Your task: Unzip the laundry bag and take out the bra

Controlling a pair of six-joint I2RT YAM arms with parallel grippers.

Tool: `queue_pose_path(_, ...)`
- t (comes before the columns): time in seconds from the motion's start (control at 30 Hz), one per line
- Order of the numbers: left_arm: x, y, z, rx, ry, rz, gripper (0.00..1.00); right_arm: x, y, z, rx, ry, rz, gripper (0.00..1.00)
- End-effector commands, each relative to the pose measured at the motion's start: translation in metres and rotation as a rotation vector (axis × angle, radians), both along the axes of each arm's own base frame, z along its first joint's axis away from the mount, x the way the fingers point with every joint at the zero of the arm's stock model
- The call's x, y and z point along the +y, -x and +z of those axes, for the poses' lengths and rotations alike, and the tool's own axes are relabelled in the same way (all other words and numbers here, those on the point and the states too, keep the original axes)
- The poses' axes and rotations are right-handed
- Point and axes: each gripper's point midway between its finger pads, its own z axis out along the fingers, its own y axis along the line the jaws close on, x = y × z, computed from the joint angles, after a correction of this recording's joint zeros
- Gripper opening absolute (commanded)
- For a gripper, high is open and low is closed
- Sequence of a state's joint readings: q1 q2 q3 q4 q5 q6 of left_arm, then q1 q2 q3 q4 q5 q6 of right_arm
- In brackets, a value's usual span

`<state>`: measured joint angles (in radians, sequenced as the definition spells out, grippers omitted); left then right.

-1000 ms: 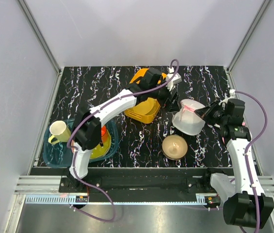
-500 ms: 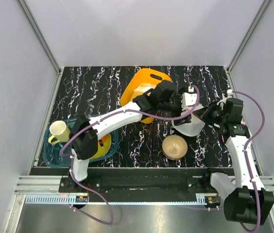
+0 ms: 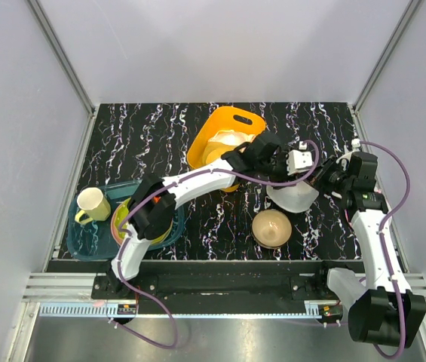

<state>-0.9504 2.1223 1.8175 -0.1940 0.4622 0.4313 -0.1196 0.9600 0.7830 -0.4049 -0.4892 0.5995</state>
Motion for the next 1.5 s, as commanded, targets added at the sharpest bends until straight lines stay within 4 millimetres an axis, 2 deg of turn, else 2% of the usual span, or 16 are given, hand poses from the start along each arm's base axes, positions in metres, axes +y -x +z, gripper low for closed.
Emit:
queue_pose_path(0.0,-0.016,-0.013,0.039,-0.065,0.087,0.018,0.0,0.0,-0.003,0.014,-0.068,0.018,0.0,0.0)
queue_pose_path(0.2,0.005,-0.011,0.023,-0.025,0.036,0.013,0.0,-0.022,-0.001,-0.003,-0.044,0.093,-0.095,0.0)
queue_pose_path(0.23,0.01,-0.013,0.033,-0.041,0.05,0.02,0.0,-0.031,-0.001,-0.007,-0.031,0.096,-0.127,0.0)
queue_pose_path(0.47,0.056,-0.041,0.032,-0.047,0.054,0.121,0.0,-0.062,0.011,-0.027,0.013,0.088,-0.262,0.0)
queue_pose_path(0.6,0.074,-0.06,0.038,-0.016,0.098,0.177,0.0,-0.064,0.016,-0.043,0.055,0.094,-0.267,0.0)
queue_pose_path(0.73,0.083,-0.074,0.037,0.035,0.144,0.206,0.0,-0.055,0.017,-0.032,0.027,0.054,-0.24,0.0)
queue_pose_path(0.83,0.073,-0.075,0.041,0.077,0.165,0.193,0.0,-0.047,0.016,-0.021,-0.006,0.011,-0.215,0.0)
queue_pose_path(0.87,0.066,-0.074,0.059,0.075,0.191,0.164,0.12,-0.045,0.015,-0.017,-0.013,-0.004,-0.207,0.0)
queue_pose_path(0.9,0.066,-0.067,0.055,0.127,0.162,0.148,0.44,-0.044,0.015,-0.014,-0.019,-0.008,-0.202,0.0)
queue_pose_path(0.93,0.065,-0.061,0.067,0.169,0.18,0.147,0.59,-0.043,0.014,-0.012,-0.024,-0.01,-0.2,0.0)
queue_pose_path(1.0,0.069,-0.054,0.079,0.162,0.208,0.147,0.75,-0.041,0.014,-0.006,-0.032,-0.015,-0.19,0.0)
queue_pose_path(1.03,0.077,-0.047,0.101,0.105,0.243,0.154,0.88,-0.041,0.014,-0.003,-0.042,-0.016,-0.185,0.0)
queue_pose_path(1.13,0.08,-0.031,0.117,0.027,0.293,0.125,0.96,-0.038,0.015,0.008,-0.063,-0.021,-0.17,0.0)
queue_pose_path(1.23,0.065,-0.012,0.12,0.019,0.28,0.068,0.96,-0.037,0.015,0.012,-0.071,-0.022,-0.16,0.0)
queue_pose_path(1.4,0.025,0.005,0.085,-0.068,0.143,0.044,0.91,-0.034,0.017,0.016,-0.076,-0.024,-0.148,0.0)
queue_pose_path(1.47,0.012,0.013,0.085,-0.132,0.13,0.038,0.88,-0.034,0.018,0.017,-0.075,-0.024,-0.146,0.0)
